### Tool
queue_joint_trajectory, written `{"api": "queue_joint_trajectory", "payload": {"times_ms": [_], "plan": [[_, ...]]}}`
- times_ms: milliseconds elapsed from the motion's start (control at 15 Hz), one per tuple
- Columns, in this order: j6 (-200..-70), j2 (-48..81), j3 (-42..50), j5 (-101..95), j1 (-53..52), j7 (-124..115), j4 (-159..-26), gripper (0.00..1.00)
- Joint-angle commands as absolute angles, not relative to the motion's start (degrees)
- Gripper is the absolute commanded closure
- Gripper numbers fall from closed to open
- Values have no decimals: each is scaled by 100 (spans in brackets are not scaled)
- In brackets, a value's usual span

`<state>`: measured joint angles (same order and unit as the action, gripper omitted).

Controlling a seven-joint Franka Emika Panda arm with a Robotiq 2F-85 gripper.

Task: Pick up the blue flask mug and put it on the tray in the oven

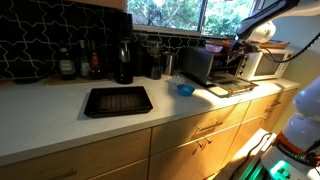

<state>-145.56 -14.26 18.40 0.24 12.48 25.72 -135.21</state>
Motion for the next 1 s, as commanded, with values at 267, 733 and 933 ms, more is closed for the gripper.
{"api": "queue_joint_trajectory", "payload": {"times_ms": [267, 733, 933], "plan": [[-12056, -2351, 1831, -456, 1237, 3023, -13211, 73], [-9955, -2867, 1467, -746, 1189, 2529, -12495, 22], [-9288, -2944, 1233, -763, 1215, 1832, -12186, 1]]}}
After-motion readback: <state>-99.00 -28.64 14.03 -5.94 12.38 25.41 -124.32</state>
